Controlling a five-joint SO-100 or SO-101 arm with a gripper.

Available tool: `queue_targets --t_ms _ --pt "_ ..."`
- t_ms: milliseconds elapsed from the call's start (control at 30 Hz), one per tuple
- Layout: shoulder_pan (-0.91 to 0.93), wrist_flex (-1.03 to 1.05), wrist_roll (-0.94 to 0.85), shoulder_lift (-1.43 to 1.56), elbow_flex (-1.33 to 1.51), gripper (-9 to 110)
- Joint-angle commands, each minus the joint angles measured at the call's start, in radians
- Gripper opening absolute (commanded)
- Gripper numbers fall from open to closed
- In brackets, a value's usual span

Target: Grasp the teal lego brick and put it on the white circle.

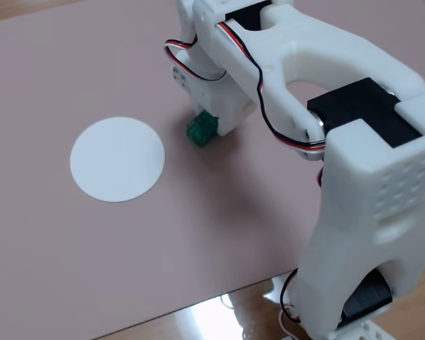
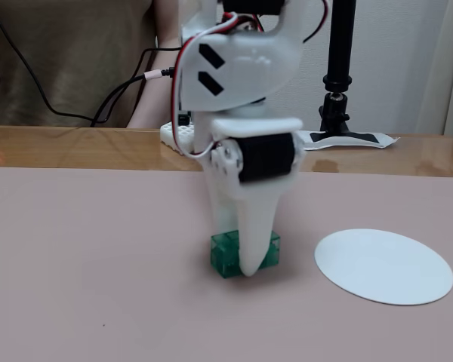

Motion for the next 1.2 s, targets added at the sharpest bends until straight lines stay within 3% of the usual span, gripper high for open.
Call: queue_targets --t_ms 0,200,400,800,1167 --pt "0.008 0.008 0.005 0.084 0.034 0" --pt "0.028 0.078 0.038 0.371 0.06 0" --pt "-0.061 0.233 0.063 0.474 -0.121 0" --pt "-0.368 0.353 0.092 0.202 -0.433 0" --pt "-0.376 0.351 0.058 -0.16 -0.528 0"
